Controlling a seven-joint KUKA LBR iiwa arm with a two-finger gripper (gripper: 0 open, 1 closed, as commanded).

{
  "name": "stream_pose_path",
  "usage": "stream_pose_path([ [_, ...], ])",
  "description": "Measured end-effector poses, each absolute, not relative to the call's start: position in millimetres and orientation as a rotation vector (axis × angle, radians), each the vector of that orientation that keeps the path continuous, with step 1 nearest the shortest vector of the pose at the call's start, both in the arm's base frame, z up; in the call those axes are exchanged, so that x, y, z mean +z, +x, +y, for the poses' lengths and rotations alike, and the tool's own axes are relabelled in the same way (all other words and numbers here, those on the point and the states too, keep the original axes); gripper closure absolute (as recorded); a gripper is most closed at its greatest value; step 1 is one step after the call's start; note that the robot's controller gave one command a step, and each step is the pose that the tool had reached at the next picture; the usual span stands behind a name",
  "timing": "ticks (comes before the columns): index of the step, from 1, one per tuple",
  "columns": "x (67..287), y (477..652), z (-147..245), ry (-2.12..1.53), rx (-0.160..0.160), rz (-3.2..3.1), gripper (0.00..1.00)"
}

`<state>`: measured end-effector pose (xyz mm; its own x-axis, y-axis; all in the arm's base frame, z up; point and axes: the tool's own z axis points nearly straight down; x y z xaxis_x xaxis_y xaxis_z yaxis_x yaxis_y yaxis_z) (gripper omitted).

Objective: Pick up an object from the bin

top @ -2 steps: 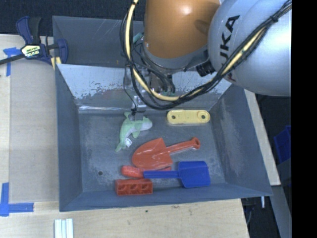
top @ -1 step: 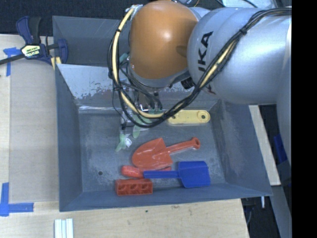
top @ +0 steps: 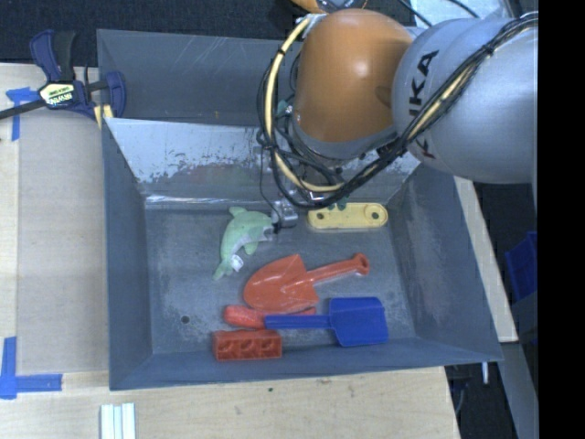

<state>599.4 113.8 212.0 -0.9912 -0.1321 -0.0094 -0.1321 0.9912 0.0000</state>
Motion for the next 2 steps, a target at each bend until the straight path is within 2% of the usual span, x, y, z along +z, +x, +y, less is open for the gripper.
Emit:
stream_pose_path([
  [1, 120.2, 542.4, 157.3, -0.364, 0.004, 3.102, 0.00],
  [2, 191.9, 564.6, 147.2, -0.369, 0.001, 3.108, 0.00],
])
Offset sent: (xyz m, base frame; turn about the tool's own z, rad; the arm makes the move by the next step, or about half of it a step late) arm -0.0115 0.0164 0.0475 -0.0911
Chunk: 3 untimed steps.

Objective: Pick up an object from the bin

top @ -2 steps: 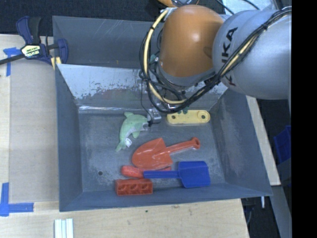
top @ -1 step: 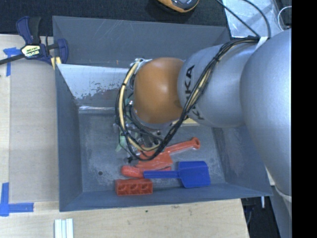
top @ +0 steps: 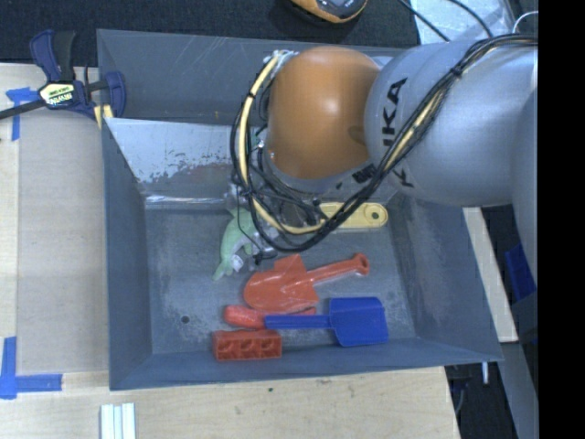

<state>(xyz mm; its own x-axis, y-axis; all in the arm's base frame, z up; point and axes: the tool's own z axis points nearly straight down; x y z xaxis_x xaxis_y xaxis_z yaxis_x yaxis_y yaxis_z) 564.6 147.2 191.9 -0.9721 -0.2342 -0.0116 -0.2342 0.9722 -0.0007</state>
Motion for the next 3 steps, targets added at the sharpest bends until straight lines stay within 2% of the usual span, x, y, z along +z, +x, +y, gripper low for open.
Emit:
stream_pose_path([
  [1, 145.8, 531.6, 154.3, -0.967, -0.003, 2.967, 0.00],
  [2, 95.7, 580.1, 156.5, -0.906, -0.001, 2.989, 0.00],
  [3, 109.5, 563.0, 154.3, -1.520, -0.009, 2.729, 0.00],
])
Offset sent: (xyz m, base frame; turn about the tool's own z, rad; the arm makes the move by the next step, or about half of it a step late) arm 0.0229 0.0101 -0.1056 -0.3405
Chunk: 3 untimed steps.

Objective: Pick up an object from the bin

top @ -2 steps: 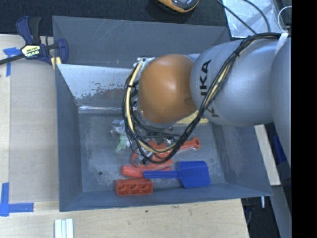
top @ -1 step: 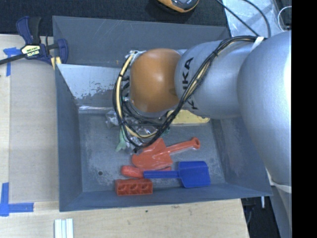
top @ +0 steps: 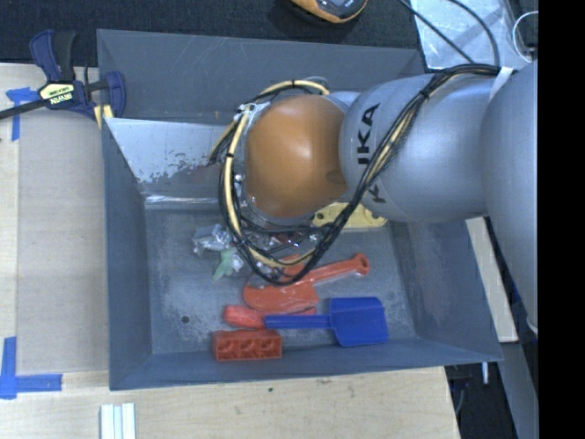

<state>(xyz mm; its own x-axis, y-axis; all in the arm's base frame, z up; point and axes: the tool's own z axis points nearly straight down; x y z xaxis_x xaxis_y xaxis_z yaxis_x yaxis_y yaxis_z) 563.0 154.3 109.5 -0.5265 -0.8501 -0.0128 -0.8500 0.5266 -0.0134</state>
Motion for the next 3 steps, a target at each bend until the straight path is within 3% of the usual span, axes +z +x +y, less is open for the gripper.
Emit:
stream_pose_path([
  [1, 71.4, 597.5, 83.3, -1.287, -0.006, 2.840, 1.00],
  [2, 71.4, 597.6, 83.3, -1.286, -0.006, 2.840, 1.00],
  [3, 107.1, 616.6, 67.9, -1.605, -0.012, 2.667, 1.00],
])
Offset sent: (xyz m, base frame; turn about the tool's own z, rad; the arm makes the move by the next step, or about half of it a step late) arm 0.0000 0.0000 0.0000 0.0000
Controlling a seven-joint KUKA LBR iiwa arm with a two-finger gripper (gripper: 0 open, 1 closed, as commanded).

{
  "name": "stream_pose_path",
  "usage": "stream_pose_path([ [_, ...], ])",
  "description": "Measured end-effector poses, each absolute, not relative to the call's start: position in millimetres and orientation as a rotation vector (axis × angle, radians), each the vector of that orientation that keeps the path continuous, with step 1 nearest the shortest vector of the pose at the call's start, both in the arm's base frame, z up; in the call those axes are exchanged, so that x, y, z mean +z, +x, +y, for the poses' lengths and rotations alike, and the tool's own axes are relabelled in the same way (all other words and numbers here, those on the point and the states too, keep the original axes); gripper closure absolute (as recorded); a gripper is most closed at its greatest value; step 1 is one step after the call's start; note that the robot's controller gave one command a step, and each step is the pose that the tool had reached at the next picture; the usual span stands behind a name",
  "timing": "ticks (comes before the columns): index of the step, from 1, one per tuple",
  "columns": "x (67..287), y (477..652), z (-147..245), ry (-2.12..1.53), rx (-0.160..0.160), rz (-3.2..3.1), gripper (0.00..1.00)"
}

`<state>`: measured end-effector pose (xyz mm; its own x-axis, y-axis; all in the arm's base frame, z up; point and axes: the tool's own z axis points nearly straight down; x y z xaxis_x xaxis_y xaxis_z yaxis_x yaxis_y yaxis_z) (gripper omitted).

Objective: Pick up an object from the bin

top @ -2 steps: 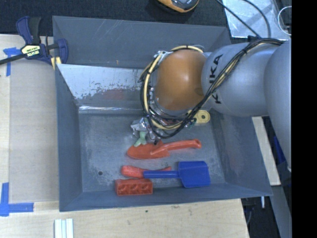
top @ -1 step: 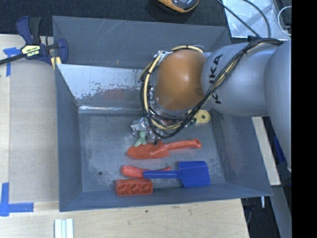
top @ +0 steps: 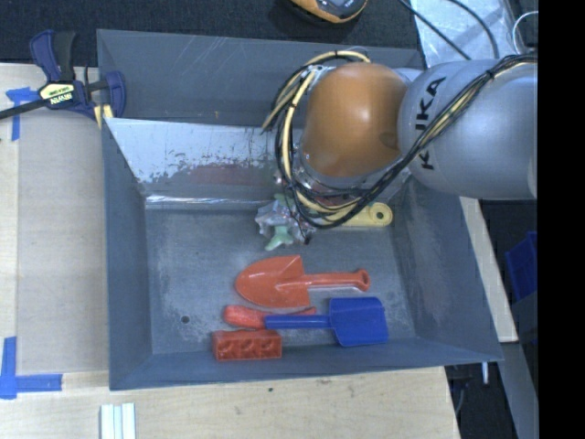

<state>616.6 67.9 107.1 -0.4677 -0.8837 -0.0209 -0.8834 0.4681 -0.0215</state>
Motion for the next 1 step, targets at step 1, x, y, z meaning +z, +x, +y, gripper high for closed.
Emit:
stream_pose_path([
  [1, 206.7, 594.8, 69.9, -1.499, -0.006, 2.734, 1.00],
])
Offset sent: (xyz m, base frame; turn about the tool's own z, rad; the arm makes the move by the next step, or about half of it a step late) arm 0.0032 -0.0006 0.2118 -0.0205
